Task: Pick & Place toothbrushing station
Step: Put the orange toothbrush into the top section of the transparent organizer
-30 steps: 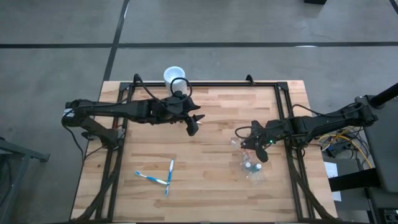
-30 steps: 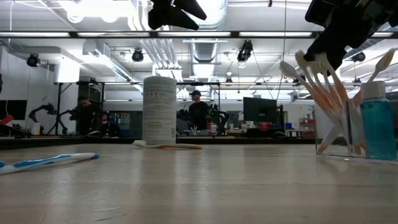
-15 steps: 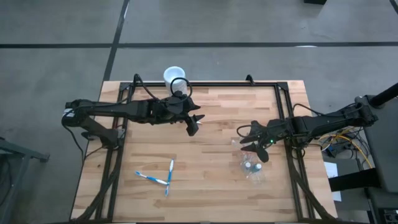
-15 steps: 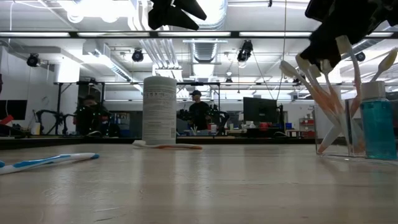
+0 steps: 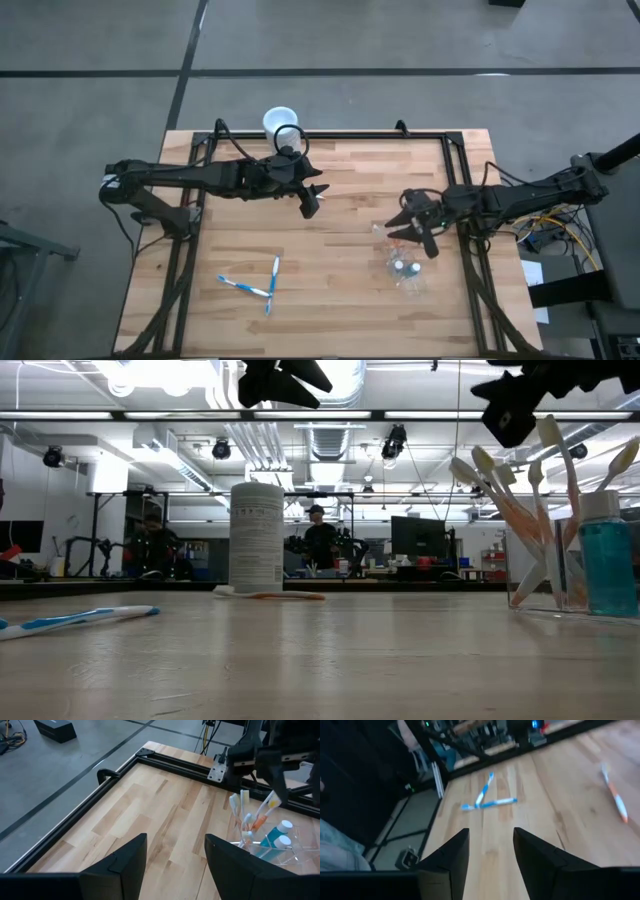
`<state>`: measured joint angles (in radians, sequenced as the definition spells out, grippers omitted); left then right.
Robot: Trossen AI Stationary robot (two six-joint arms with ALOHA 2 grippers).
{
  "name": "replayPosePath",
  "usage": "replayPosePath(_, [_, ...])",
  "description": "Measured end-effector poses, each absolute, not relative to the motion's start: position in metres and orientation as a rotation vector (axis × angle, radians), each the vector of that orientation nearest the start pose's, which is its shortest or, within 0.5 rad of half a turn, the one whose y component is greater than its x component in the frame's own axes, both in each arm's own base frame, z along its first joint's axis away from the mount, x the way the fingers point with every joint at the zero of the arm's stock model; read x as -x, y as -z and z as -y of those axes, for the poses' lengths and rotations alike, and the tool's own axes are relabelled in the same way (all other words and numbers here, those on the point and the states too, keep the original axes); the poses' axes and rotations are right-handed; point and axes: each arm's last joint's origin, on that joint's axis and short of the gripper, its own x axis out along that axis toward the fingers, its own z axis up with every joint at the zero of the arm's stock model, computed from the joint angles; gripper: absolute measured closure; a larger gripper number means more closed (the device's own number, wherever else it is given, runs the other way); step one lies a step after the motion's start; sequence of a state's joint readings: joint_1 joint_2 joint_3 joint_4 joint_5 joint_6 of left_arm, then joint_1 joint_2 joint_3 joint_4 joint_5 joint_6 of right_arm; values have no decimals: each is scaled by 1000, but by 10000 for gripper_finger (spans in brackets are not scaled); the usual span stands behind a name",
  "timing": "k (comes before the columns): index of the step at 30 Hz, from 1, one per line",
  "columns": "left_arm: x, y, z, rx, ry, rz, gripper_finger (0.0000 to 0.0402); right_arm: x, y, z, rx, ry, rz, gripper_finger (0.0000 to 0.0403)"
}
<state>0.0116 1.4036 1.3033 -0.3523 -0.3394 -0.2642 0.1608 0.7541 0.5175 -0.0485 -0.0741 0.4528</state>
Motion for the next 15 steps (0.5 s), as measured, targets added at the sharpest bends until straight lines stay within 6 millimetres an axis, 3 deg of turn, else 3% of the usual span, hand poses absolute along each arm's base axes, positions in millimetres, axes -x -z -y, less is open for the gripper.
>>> replayPosePath(15, [-309,-354,-14,173,-407,-443,197,-174,-289,-23,-263,12,42,250])
